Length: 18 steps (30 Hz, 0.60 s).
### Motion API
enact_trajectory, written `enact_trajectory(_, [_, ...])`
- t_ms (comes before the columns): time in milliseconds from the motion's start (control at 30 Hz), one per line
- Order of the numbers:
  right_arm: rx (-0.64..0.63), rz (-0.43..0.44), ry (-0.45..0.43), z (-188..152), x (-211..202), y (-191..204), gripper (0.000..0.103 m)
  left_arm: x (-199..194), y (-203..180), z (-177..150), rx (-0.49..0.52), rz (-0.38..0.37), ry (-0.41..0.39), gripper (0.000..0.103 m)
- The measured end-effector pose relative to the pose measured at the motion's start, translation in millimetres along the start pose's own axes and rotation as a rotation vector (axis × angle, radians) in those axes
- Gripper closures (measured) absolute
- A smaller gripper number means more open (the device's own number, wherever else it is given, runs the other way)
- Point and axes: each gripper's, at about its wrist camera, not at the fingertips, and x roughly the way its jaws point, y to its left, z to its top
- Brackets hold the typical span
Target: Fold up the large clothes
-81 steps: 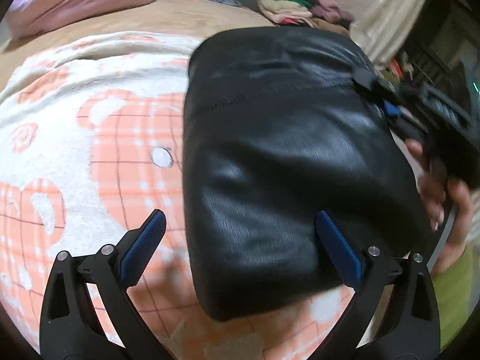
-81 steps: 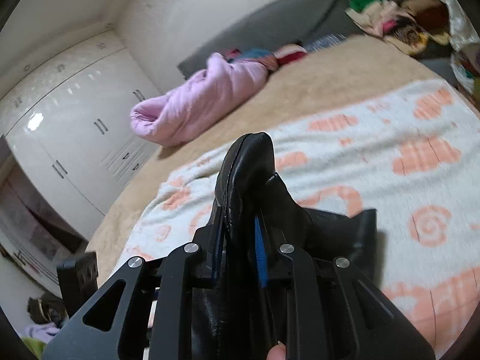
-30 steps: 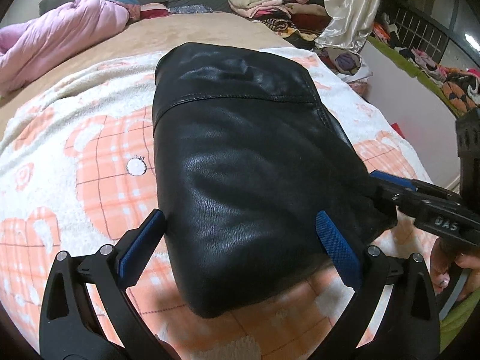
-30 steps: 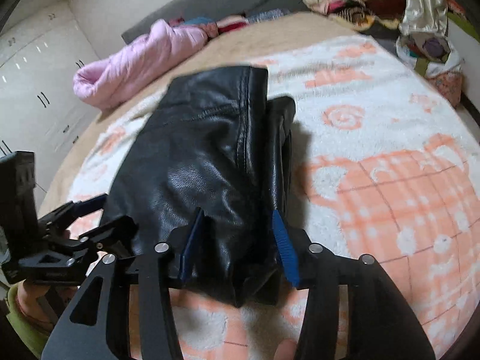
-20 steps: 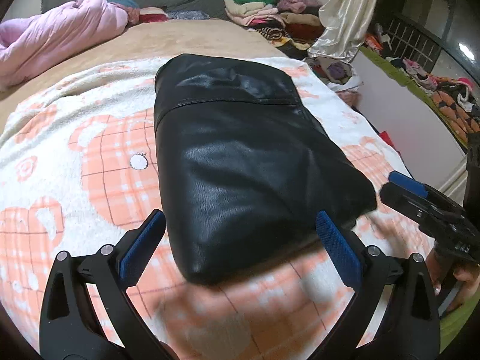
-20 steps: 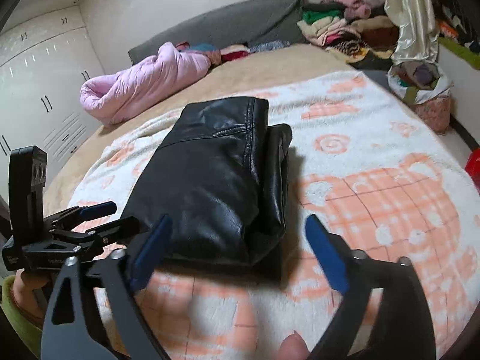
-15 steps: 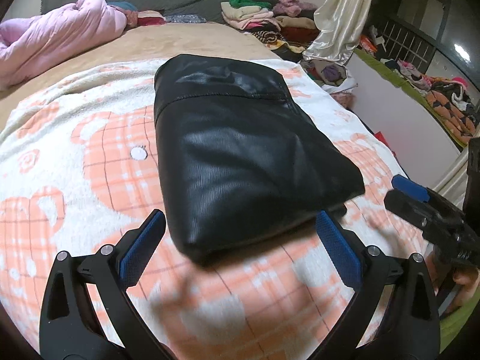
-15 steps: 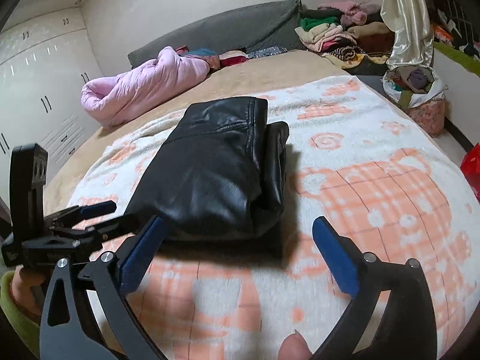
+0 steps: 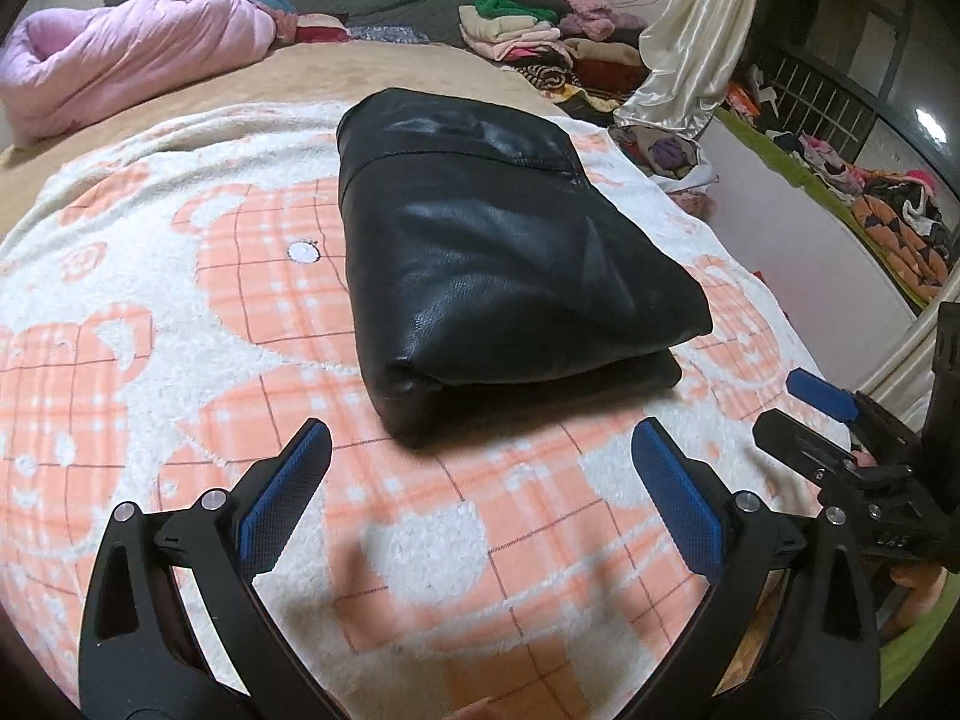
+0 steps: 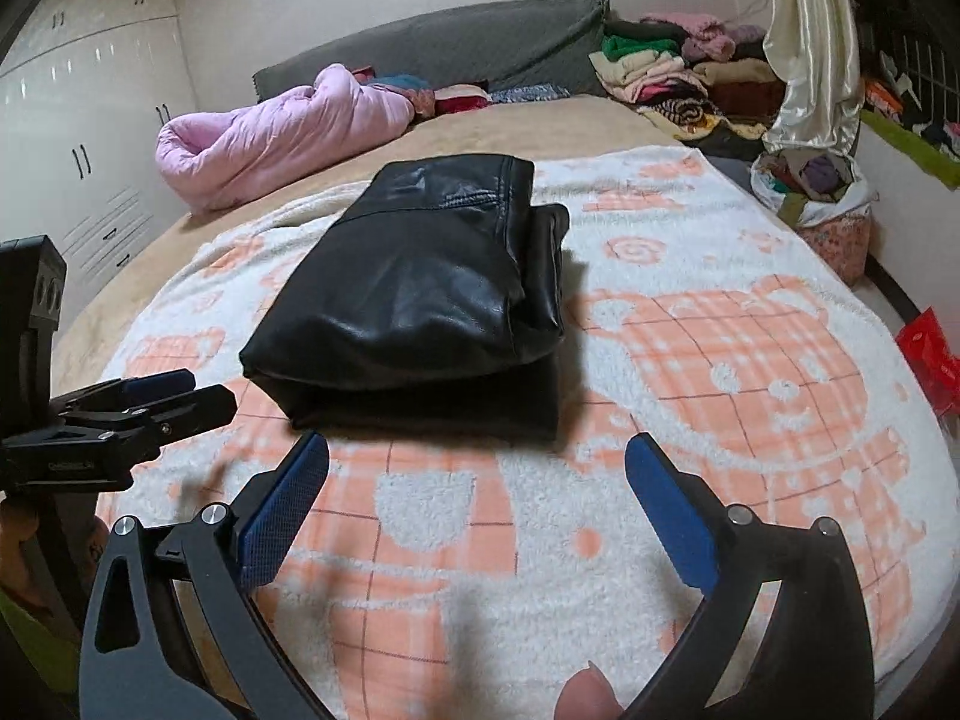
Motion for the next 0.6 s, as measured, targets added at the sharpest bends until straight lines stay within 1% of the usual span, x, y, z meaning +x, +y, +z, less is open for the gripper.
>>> enact_trajectory(167, [-0.008,0.000,-0.014,-3.0,-2.7,1.4,0.004,-4.6,1.7,-3.2,-0.001,-0.007,-0.005,0.009])
enact_trajectory(600, [0.011,0.011,-0.016,-3.5,-4.6,-0.6,0.004,-3.9,5.9,-3.2,-0.010,0.006,-0.006,0.009])
